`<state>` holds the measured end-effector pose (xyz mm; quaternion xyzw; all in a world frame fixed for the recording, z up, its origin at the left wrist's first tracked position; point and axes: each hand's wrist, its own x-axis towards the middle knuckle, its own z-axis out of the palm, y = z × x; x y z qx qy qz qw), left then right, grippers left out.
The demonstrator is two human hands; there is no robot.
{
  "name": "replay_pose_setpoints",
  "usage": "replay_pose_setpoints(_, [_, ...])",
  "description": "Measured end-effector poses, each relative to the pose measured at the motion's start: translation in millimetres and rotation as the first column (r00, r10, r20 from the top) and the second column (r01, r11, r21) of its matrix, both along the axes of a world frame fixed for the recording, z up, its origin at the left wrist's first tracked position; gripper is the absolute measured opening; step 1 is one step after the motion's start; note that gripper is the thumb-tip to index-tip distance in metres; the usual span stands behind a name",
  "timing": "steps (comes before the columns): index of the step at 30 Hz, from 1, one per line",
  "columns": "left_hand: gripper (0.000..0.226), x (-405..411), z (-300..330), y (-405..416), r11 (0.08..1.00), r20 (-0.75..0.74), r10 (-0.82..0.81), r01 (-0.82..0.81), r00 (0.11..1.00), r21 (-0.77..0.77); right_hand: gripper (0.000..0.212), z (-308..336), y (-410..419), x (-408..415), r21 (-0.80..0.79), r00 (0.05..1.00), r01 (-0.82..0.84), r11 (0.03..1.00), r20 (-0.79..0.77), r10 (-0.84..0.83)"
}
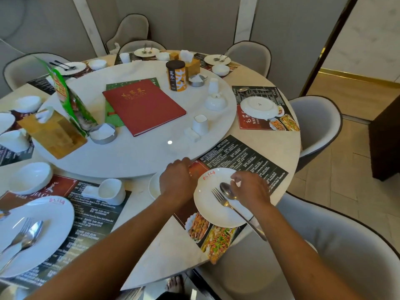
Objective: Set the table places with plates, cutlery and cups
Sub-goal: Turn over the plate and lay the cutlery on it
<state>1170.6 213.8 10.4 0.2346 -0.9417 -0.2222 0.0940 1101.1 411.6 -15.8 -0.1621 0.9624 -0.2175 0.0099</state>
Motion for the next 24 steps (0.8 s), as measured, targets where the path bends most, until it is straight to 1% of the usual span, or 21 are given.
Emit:
replay_pose_setpoints(2, [0.049,-17,-3,-17,0.995,0.062,-0.066,0.070,0.996,-0.077,0.025,5,-22,-10,0.004,0.999,-0.045,0.999,-0.024,0.045])
replay_pose_setpoints(5, [0.060,-39,-12,-40,0.979,0.187,-0.076,0.109,0.979,-0.174,0.026,12,-55,-26,-0.002,0.994,-0.101,0.995,-0.052,0.101])
replay_pose_setpoints(8, [0.064,-58,-22,-60,0.974,0.251,-0.058,0.111,0.966,-0.200,0.031,14,-89,-47,0.028,0.985,-0.160,0.987,-0.064,0.161])
replay_pose_setpoints(13, [0.068,-88,-39,-89,0.973,0.355,-0.036,0.114,0.934,-0.202,0.045,8,-146,-84,0.032,0.981,-0.192,0.981,-0.003,0.192])
replay_pose_setpoints(17, [0.068,-103,-52,-107,0.975,0.400,-0.067,0.145,0.914,-0.168,0.049,-3,-182,-115,0.176,0.979,-0.203,0.963,0.022,0.202])
replay_pose_setpoints(20, [0.067,-102,-59,-114,0.967,0.396,-0.080,0.168,0.915,-0.194,0.050,-15,-193,-129,0.275,0.973,-0.232,0.933,0.074,0.220])
replay_pose_setpoints(22, [0.067,-102,-61,-117,0.959,0.385,-0.083,0.178,0.919,-0.219,0.051,-20,-195,-130,0.287,0.971,-0.238,0.928,0.075,0.226])
replay_pose_setpoints(24, [0.068,-101,-62,-121,0.951,0.382,-0.098,0.200,0.919,-0.236,0.047,-20,-194,-126,0.265,0.974,-0.227,0.937,0.038,0.225])
